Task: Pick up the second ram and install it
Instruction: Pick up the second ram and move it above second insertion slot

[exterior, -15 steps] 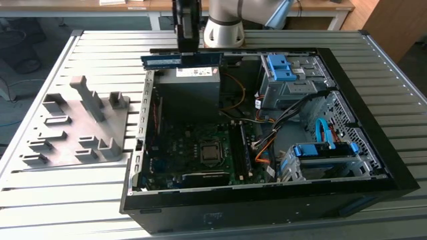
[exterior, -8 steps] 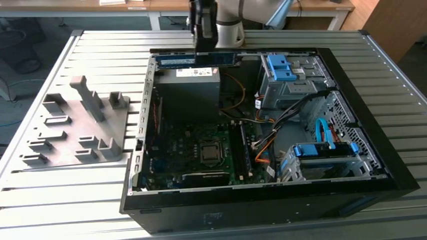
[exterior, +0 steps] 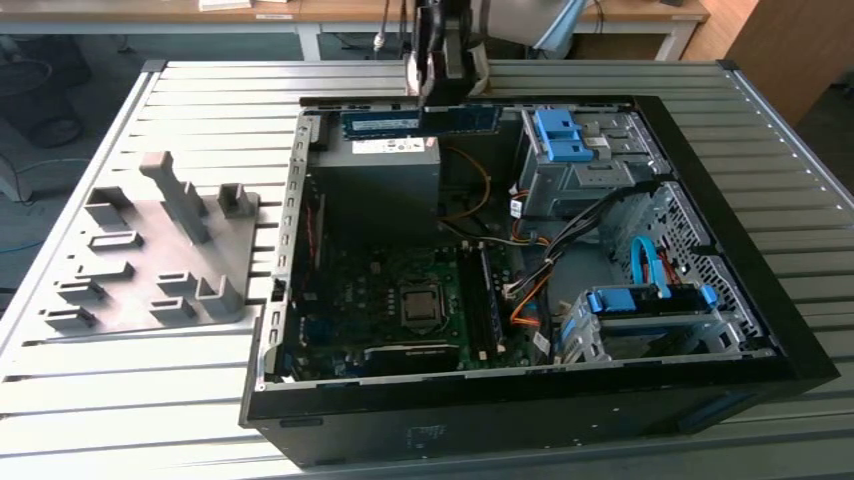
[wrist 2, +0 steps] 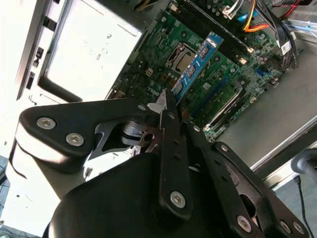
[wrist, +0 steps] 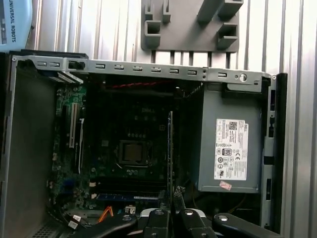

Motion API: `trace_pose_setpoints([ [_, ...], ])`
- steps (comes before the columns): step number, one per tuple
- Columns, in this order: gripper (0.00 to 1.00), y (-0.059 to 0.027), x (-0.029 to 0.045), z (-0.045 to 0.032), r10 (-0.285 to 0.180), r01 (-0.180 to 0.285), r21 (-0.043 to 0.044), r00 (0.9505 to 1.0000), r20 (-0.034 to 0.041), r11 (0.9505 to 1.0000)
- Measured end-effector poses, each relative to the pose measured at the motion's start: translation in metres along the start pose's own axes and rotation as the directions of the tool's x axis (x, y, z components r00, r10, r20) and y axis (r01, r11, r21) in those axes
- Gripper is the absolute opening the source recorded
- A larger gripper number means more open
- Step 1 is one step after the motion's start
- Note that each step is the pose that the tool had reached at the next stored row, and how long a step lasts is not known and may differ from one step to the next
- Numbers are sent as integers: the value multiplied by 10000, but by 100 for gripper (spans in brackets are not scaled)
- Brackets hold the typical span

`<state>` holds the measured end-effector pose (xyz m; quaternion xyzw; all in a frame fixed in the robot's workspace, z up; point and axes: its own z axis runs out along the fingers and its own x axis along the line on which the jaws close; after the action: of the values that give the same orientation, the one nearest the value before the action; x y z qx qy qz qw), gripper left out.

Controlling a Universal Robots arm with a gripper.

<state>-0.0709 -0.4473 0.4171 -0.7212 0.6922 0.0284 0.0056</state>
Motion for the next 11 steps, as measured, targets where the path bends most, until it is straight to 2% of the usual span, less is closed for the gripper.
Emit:
trace_pose_setpoints([
  [7, 14, -67, 13, 113, 120, -120, 5, 9999, 5, 9999],
  [11, 14, -76, 75, 183, 129, -129, 9, 9999, 4, 9999],
])
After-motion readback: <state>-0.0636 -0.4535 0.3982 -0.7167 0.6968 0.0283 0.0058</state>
